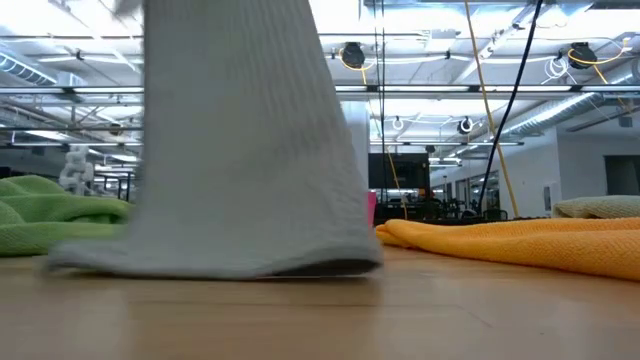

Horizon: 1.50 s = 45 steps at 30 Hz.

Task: Fold microfiber towels
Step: Fold the gray towel

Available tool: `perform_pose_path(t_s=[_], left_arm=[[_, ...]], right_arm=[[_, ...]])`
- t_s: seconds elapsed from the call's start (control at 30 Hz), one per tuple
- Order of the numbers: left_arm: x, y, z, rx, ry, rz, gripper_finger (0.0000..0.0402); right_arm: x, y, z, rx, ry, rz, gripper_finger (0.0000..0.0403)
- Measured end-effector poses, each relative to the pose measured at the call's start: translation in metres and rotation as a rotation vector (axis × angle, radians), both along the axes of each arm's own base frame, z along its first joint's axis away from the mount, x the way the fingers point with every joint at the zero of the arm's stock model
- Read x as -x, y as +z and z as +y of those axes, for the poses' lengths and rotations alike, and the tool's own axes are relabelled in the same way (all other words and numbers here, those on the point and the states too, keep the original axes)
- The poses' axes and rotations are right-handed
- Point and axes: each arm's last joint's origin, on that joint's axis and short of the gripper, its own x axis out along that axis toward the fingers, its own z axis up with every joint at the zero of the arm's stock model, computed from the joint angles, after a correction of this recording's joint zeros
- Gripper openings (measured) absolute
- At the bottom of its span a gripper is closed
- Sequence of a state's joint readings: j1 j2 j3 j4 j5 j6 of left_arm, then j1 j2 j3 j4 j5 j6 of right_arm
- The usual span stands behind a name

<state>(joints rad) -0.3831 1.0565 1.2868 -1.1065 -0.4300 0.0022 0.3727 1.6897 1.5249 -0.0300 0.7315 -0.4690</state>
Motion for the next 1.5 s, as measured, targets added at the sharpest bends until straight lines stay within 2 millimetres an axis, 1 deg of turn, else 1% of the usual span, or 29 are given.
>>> perform_pose_path(t_s=[0.13, 0.23, 0.33, 0.43, 0.53, 0.63, 0.77, 0.87, 0.97, 1.07, 1.13, 1.2, 1.27, 1.33, 1.5], left_arm=[[-0.021, -0.026, 0.013, -0.060, 0.107, 0.115, 0.0005], [-0.040, -0.052, 0.023, -0.074, 0.157, 0.194, 0.0011], [-0.054, -0.074, 0.028, -0.053, 0.170, 0.235, 0.0007], [-0.070, -0.089, 0.027, -0.017, 0.135, 0.225, 0.0005], [-0.080, -0.099, 0.024, -0.017, 0.119, 0.235, 0.0012], [-0.085, -0.106, 0.022, -0.022, 0.122, 0.258, 0.0008], [-0.090, -0.106, 0.027, -0.084, 0.171, 0.227, 0.0008], [-0.096, -0.103, 0.033, -0.140, 0.210, 0.158, 0.0013], [-0.104, -0.097, 0.041, -0.185, 0.217, 0.078, 0.0006], [-0.110, -0.091, 0.053, -0.209, 0.239, 0.011, 0.0007], [-0.112, -0.089, 0.062, -0.215, 0.265, -0.006, 0.0011], [-0.112, -0.088, 0.070, -0.211, 0.297, -0.015, 0.0010], [-0.111, -0.089, 0.074, -0.188, 0.308, -0.005, 0.0005], [-0.109, -0.092, 0.073, -0.139, 0.282, 0.024, 0.0006], [-0.107, -0.099, 0.055, 0.105, 0.099, 0.091, 0.0012]], right_arm=[[-0.003, -0.015, -0.031, -0.058, -0.108, 0.115, 0.0002], [-0.005, -0.028, -0.050, -0.151, -0.116, 0.172, 0.0002], [-0.005, -0.054, -0.064, -0.197, -0.116, 0.216, 0.0002], [-0.001, -0.081, -0.077, -0.209, -0.157, 0.252, 0.0002], [0.004, -0.103, -0.087, -0.271, -0.153, 0.296, 0.0002], [0.011, -0.120, -0.090, -0.325, -0.122, 0.322, 0.0002], [0.026, -0.128, -0.100, -0.342, -0.128, 0.306, 0.0002], [0.041, -0.122, -0.112, -0.337, -0.140, 0.241, 0.0002], [0.054, -0.111, -0.124, -0.305, -0.128, 0.143, 0.0002], [0.067, -0.104, -0.143, -0.286, -0.113, 0.051, 0.0002], [0.073, -0.107, -0.154, -0.315, -0.059, -0.008, 0.0002], [0.078, -0.116, -0.162, -0.375, -0.004, -0.046, 0.0002], [0.083, -0.127, -0.163, -0.420, 0.018, -0.050, 0.0002], [0.087, -0.134, -0.160, -0.445, 0.020, -0.056, 0.0002], [0.089, -0.143, -0.141, -0.549, 0.084, -0.041, 0.0002]])
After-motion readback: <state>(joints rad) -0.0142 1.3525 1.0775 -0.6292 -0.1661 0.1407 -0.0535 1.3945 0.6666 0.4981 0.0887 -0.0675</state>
